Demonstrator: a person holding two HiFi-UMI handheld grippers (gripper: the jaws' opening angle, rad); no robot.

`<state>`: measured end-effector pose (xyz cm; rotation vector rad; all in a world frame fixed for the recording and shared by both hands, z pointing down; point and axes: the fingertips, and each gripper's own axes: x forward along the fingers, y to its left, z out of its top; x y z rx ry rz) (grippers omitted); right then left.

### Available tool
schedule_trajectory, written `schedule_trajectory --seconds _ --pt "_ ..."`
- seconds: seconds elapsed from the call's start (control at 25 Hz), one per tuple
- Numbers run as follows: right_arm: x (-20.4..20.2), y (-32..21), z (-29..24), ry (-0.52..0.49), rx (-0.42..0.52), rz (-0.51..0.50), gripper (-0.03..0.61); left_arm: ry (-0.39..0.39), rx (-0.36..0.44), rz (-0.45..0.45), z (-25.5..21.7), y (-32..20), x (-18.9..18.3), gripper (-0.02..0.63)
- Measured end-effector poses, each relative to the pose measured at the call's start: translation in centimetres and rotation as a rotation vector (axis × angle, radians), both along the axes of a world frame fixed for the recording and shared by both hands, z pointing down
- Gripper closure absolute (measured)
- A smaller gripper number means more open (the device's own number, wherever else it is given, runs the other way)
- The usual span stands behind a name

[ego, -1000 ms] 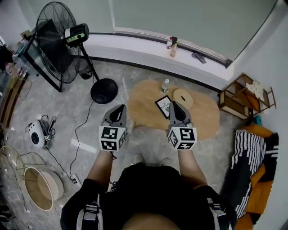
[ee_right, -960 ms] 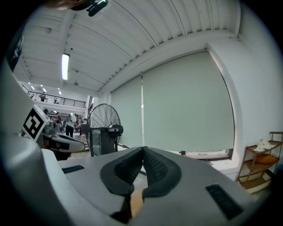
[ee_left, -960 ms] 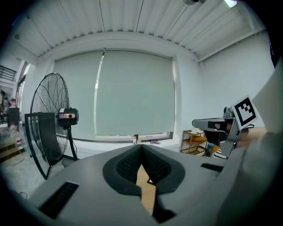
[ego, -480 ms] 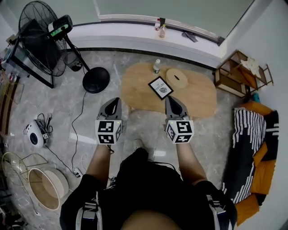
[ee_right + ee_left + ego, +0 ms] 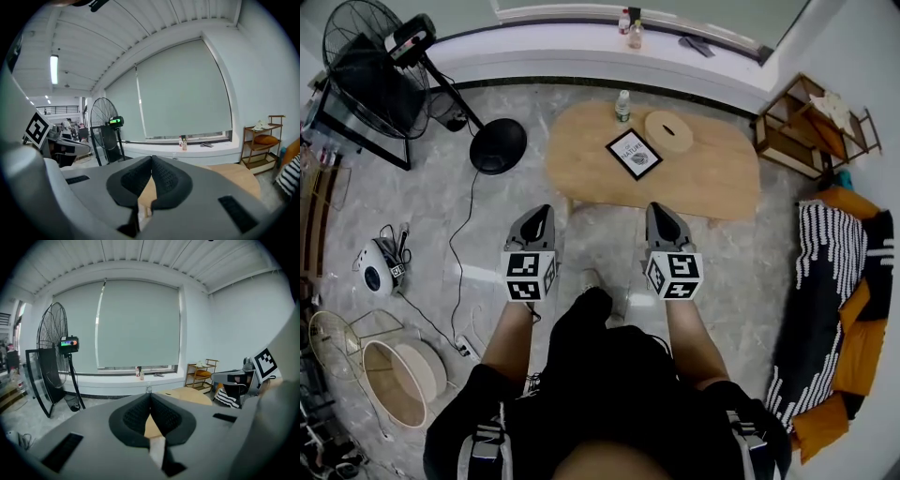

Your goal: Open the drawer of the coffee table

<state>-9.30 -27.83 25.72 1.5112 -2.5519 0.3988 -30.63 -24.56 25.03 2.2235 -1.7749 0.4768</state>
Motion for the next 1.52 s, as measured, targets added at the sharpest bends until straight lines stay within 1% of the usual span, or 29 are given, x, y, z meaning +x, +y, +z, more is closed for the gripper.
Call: schedule_trajectory --seconds 0.08,0.16,0.32,0.48,0.6,0.72,0.84,1.0,1.12,1.24,1.28,1.32,1.36,1.4,1.44,1.48,1.52 --pt "0.2 0.3 3.0 0.002 -0.006 0.001 0.563 0.004 0.001 0.006 2.8 0.1 0.1 0.594" --pt "0.5 0.0 6.2 -0.006 0.000 0.009 0.563 0.012 0.020 0.017 5.7 -0.5 0.2 0.594" --pt "0.5 -1.5 13.7 -0.047 0.058 0.025 0.563 0.005 0.079 0.038 13.1 -2.3 -0.4 0.594" --pt "-0.2 -2.7 23.3 -0.096 0.125 0.033 0.563 -0.006 0.129 0.030 23.9 -3.7 -1.6 0.593" --pt "-0.8 -3.0 29.7 -0.119 0.203 0.024 0.563 0.006 0.148 0.006 32.5 -4.5 -1.7 0.594" --pt "-0.6 -2.2 35.4 -0.123 0.248 0.012 0.563 -0.004 0.186 0.002 38.5 -3.8 -0.9 0.594" --pt "-0.3 -1.2 39.4 -0.127 0.243 0.007 0.563 -0.019 0.212 0.003 41.3 -3.0 -0.8 0.594" --pt "0.4 -0.8 42.2 -0.147 0.192 0.017 0.563 -0.024 0.187 0.005 42.8 -2.4 -0.6 0.594" --pt "0.7 -0.8 43.3 -0.185 0.170 0.018 0.563 -0.027 0.178 0.011 43.6 -2.4 -0.6 0.592" --pt "1.2 -0.7 45.3 -0.241 0.133 0.012 0.561 -0.006 0.164 0.035 44.9 -2.4 -0.5 0.586" --pt "1.5 -0.6 46.1 -0.281 0.107 0.014 0.561 0.004 0.152 0.052 45.6 -2.4 -0.4 0.558" --pt "1.9 -0.6 47.0 -0.332 0.074 0.014 0.563 0.012 0.135 0.073 46.4 -2.3 -0.2 0.492" --pt "2.2 -0.7 47.9 -0.390 0.039 0.007 0.569 0.017 0.118 0.094 47.1 -2.2 0.0 0.439" --pt "2.5 -0.8 48.7 -0.445 0.005 -0.004 0.492 0.021 0.107 0.109 47.7 -2.0 0.0 0.415" --pt "2.8 -1.0 49.6 -0.488 -0.021 -0.012 0.412 0.026 0.101 0.117 48.1 -2.0 -0.1 0.408" --pt "3.2 -1.4 50.4 -0.514 -0.040 -0.012 0.374 0.036 0.100 0.119 48.4 -2.1 -0.4 0.403" --pt "3.6 -1.9 51.3 -0.527 -0.053 -0.007 0.352 0.051 0.100 0.118 48.8 -2.4 -0.7 0.396"
